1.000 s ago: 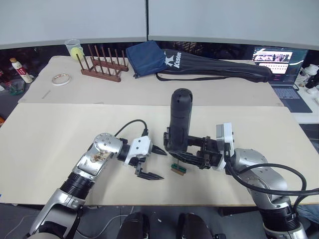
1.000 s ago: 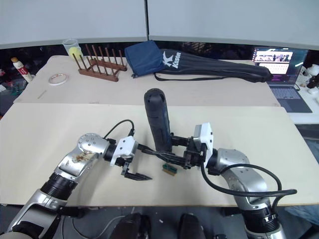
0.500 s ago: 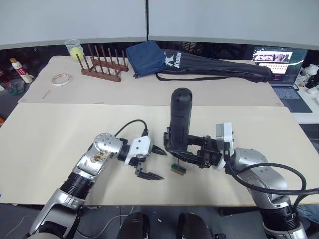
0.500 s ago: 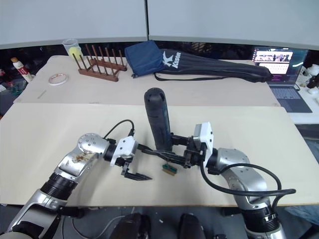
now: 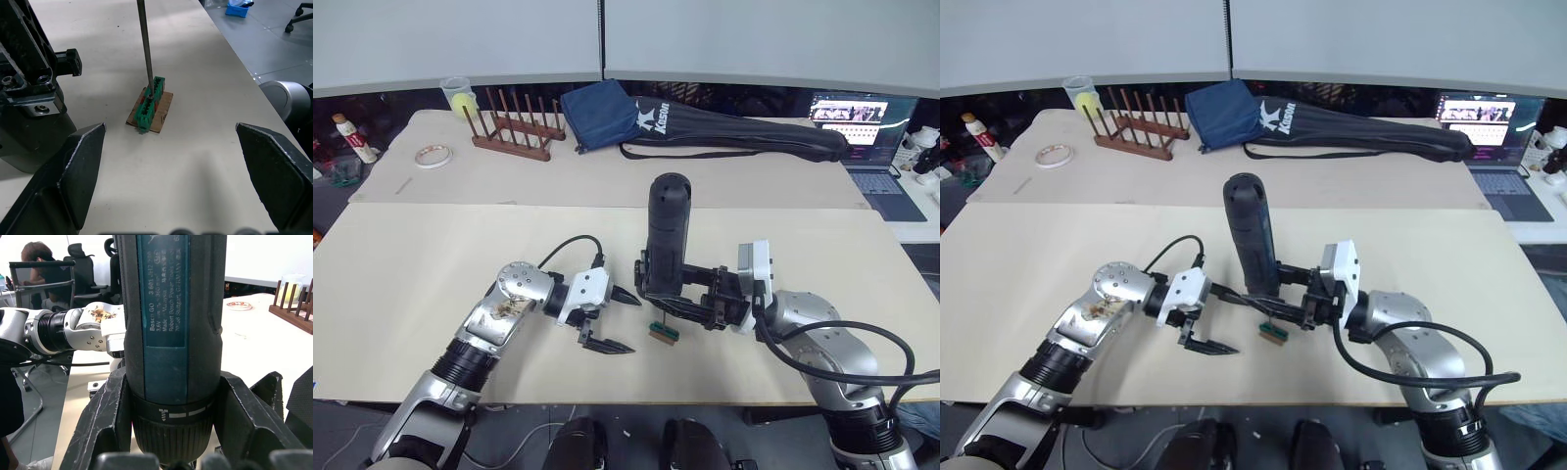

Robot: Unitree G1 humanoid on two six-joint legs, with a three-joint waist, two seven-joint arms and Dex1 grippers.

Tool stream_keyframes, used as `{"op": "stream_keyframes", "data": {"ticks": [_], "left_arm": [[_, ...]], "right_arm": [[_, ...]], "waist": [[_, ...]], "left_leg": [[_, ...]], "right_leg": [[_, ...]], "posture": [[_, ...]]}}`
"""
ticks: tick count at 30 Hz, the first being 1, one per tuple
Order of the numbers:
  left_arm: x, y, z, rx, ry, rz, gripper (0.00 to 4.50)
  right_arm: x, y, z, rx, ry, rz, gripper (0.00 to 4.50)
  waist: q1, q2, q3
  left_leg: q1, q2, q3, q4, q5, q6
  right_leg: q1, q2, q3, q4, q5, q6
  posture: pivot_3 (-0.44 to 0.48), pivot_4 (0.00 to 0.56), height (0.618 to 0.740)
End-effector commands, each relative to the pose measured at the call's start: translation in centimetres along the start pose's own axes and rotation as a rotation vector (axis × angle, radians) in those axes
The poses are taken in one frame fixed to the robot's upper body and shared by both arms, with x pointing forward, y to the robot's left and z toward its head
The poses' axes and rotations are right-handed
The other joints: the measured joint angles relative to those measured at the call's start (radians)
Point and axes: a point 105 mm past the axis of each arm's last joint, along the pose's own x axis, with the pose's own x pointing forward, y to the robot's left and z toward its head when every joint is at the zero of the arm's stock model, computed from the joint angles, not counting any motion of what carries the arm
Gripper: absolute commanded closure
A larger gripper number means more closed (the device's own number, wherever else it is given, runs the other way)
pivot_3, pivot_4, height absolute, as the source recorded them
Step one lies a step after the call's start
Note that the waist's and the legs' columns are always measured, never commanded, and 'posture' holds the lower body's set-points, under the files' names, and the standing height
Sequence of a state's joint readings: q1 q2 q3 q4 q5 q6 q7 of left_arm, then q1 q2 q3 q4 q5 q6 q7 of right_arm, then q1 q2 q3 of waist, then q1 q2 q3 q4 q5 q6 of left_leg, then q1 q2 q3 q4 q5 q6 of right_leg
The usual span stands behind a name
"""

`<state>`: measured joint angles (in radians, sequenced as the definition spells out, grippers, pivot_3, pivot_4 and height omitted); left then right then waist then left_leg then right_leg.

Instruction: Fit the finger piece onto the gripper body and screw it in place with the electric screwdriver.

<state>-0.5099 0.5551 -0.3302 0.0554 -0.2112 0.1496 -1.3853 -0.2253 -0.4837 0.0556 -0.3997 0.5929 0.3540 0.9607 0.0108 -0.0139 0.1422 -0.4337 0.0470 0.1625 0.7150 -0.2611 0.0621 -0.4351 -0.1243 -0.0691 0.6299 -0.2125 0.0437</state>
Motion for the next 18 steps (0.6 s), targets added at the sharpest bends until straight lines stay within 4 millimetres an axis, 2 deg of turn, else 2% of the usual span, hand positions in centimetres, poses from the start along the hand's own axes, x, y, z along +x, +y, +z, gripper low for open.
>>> {"op": "stream_keyframes", "data": {"ticks": [1, 18], "left_arm": [[-0.07, 0.23, 0.98, 0.051, -0.013, 0.002, 0.00], [-0.13, 0.20, 0.95, 0.052, -0.012, 0.004, 0.00]], "right_arm": [[0.07, 0.12, 1.65, -0.073, -0.055, 0.012, 2.58], [0.08, 0.01, 1.23, -0.073, -0.048, 0.010, 2.58]], "waist": [[0.000, 0.000, 0.000], [0.000, 0.000, 0.000]], "left_leg": [[0.000, 0.000, 0.000, 0.000, 0.000, 0.000], [0.000, 0.000, 0.000, 0.000, 0.000, 0.000]], "right_leg": [[0.000, 0.000, 0.000, 0.000, 0.000, 0.000], [0.000, 0.000, 0.000, 0.000, 0.000, 0.000]], "posture": [[0.000, 0.150, 0.740], [0.000, 0.150, 0.740]]}}
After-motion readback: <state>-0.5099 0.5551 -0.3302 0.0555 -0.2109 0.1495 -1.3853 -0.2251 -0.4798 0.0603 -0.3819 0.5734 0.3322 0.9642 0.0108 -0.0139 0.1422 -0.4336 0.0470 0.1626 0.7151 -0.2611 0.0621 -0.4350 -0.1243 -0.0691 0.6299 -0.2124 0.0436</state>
